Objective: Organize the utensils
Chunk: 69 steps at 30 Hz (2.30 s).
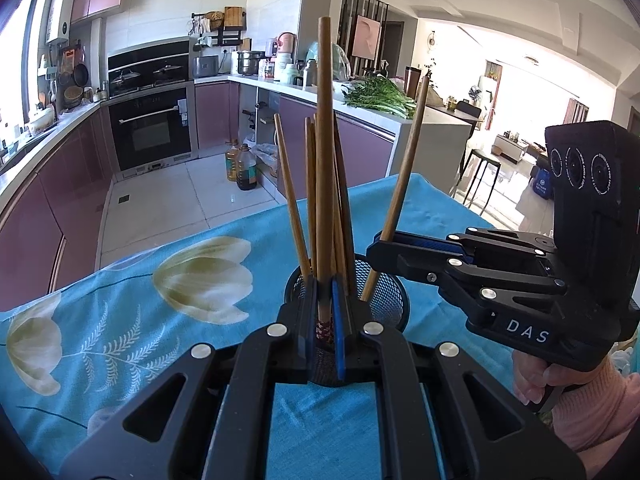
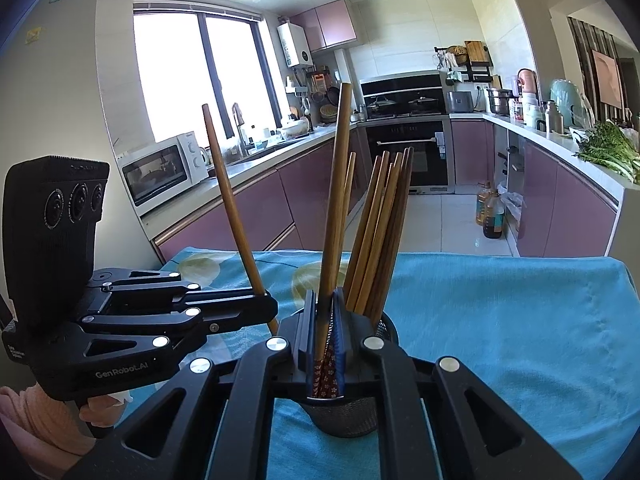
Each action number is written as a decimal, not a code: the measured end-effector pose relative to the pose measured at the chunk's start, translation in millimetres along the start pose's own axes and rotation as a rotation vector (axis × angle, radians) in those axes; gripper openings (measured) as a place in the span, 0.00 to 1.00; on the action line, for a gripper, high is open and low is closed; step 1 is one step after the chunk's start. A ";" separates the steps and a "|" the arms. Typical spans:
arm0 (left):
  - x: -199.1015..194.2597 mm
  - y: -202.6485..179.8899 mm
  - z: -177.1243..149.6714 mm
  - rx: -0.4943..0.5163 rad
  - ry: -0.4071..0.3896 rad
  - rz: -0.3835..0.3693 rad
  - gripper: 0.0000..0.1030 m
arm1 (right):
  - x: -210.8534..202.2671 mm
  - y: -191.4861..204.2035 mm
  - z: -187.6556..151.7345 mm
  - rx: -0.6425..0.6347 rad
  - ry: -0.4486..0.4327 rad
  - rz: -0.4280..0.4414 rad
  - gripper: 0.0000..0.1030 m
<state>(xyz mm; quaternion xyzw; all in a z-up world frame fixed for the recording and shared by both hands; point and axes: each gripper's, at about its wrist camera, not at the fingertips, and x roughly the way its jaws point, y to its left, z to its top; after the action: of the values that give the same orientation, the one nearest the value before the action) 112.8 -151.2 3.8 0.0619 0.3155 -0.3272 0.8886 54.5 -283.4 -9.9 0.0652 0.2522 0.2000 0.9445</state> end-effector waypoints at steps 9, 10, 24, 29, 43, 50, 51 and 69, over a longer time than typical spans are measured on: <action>18.8 10.8 6.4 -0.032 0.031 -0.008 0.07 | 15.1 -3.7 1.3 0.018 0.027 -0.018 0.08; 21.4 11.6 7.6 -0.032 0.038 -0.008 0.07 | 17.4 -4.0 2.1 0.019 0.031 -0.018 0.08; 35.4 31.7 -11.9 -0.108 0.046 -0.004 0.18 | 19.9 -4.2 -3.4 0.028 0.046 -0.020 0.13; 10.8 37.0 -25.3 -0.129 -0.044 0.057 0.44 | 7.9 6.1 -8.7 -0.010 0.015 -0.039 0.41; -75.5 42.9 -66.0 -0.159 -0.295 0.314 0.95 | -21.1 42.4 -30.3 -0.131 -0.137 -0.165 0.93; -110.8 36.2 -84.6 -0.143 -0.381 0.410 0.95 | -30.1 58.0 -40.3 -0.138 -0.210 -0.238 0.93; -115.0 34.6 -87.4 -0.138 -0.391 0.424 0.95 | -31.8 60.1 -41.4 -0.140 -0.221 -0.245 0.93; -144.6 26.4 -104.5 -0.163 -0.438 0.541 0.95 | -43.0 80.4 -46.8 -0.127 -0.274 -0.257 0.94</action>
<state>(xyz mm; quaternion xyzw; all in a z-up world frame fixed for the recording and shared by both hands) -10.0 -19.1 5.3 0.0004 0.1148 -0.0595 0.9916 -30.8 -226.6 -13.0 -0.0007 0.1144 0.0828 0.9900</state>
